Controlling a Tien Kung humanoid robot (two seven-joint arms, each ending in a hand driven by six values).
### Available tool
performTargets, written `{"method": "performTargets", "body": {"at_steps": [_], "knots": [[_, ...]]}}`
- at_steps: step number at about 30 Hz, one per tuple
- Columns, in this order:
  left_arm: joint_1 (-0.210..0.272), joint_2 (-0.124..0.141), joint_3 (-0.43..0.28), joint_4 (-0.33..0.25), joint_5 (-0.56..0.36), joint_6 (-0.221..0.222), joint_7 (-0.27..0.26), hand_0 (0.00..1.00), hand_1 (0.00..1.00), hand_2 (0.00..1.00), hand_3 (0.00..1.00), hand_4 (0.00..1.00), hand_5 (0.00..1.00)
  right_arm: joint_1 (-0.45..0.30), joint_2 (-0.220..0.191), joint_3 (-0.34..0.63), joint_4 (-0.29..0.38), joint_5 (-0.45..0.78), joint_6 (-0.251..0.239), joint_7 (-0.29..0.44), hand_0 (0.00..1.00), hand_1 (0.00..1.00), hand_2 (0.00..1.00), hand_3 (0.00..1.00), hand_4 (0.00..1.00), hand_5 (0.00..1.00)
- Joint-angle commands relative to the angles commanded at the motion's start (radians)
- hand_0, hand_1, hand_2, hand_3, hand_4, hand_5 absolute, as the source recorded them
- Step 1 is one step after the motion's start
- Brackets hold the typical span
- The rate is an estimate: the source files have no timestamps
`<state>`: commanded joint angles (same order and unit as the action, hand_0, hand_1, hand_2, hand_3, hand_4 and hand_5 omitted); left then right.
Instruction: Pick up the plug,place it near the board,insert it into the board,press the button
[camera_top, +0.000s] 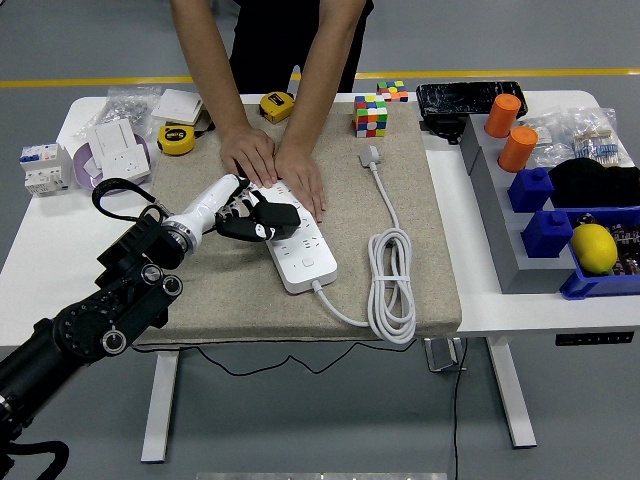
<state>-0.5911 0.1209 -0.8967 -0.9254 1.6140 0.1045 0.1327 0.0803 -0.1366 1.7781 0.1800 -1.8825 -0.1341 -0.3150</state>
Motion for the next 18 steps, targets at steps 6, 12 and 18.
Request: {"method": "performTargets", "body": {"at_steps": [6, 12, 18], "knots": [[0.002, -0.003, 0.004, 0.015, -0.02, 0.019, -0.007, 0.232, 0.163, 0.266, 0.373, 0.798, 0.28, -0.001, -0.001, -0.002, 0.0, 0.003, -0.001, 0.002, 0.965, 0.676, 0.606, 0.585, 0.998, 0.699], [0.012, -0.007, 0.003, 0.031, -0.126, 0.05, -0.039, 0.233, 0.159, 0.262, 0.361, 0.792, 0.306, -0.004, -0.001, -0.006, 0.0, 0.004, 0.0, 0.004, 0.965, 0.676, 0.606, 0.585, 0.998, 0.699], [0.027, -0.013, -0.017, 0.037, -0.227, 0.069, -0.078, 0.234, 0.159, 0.255, 0.355, 0.789, 0.326, -0.007, 0.0, -0.004, 0.0, 0.002, 0.0, 0.003, 0.965, 0.676, 0.605, 0.585, 0.998, 0.698]]}}
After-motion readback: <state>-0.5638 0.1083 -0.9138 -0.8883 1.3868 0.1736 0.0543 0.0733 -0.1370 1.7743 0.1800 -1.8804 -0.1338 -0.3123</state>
